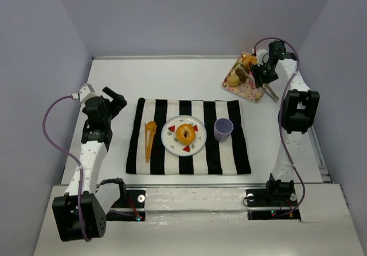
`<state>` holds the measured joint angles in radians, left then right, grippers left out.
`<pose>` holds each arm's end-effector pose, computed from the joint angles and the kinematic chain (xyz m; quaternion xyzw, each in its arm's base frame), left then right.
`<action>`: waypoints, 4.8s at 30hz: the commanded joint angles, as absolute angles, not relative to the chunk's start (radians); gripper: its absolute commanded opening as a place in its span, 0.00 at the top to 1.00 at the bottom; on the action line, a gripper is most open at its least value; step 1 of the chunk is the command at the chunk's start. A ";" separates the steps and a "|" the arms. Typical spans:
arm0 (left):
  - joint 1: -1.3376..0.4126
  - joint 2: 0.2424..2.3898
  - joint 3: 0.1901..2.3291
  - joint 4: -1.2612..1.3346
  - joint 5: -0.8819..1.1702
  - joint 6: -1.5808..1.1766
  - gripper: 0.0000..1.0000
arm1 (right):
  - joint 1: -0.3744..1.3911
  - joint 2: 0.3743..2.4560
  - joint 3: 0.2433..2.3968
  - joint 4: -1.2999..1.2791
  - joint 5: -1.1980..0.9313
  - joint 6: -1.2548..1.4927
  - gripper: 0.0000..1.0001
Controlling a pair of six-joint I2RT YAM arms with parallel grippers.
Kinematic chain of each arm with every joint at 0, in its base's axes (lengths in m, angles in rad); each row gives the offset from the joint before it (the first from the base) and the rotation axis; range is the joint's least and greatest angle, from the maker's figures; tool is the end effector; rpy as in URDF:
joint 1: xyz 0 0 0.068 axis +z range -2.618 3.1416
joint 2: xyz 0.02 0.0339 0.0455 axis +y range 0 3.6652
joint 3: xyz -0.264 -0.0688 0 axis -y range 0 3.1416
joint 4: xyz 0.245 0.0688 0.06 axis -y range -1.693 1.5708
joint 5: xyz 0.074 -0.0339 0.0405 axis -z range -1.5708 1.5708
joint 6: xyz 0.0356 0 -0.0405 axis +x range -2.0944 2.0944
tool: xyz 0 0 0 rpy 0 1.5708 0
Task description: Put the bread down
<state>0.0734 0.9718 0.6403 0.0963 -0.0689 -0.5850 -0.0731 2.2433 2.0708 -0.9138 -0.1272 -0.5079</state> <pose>0.2280 0.0192 0.2830 -0.2739 0.7357 -0.1304 0.6056 0.4861 -0.0311 0.2403 -0.2239 0.9427 -0.0095 0.2470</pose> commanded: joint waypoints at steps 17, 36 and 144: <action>0.071 1.065 0.690 0.152 -0.046 -0.580 0.01 | -0.080 2.226 2.200 -0.985 -0.242 0.066 0.31; 0.071 1.020 0.686 0.146 -0.028 -0.578 0.01 | -0.080 1.984 2.057 -0.847 -0.209 0.206 0.71; 0.069 0.801 0.614 0.141 0.044 -0.606 0.01 | -0.034 1.595 1.000 -0.480 0.331 0.528 0.34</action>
<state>0.0734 0.8070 0.6140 0.1150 0.0429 -0.6102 -0.0208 1.5036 1.0225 -0.5587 0.3164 0.4858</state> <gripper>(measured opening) 0.996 0.627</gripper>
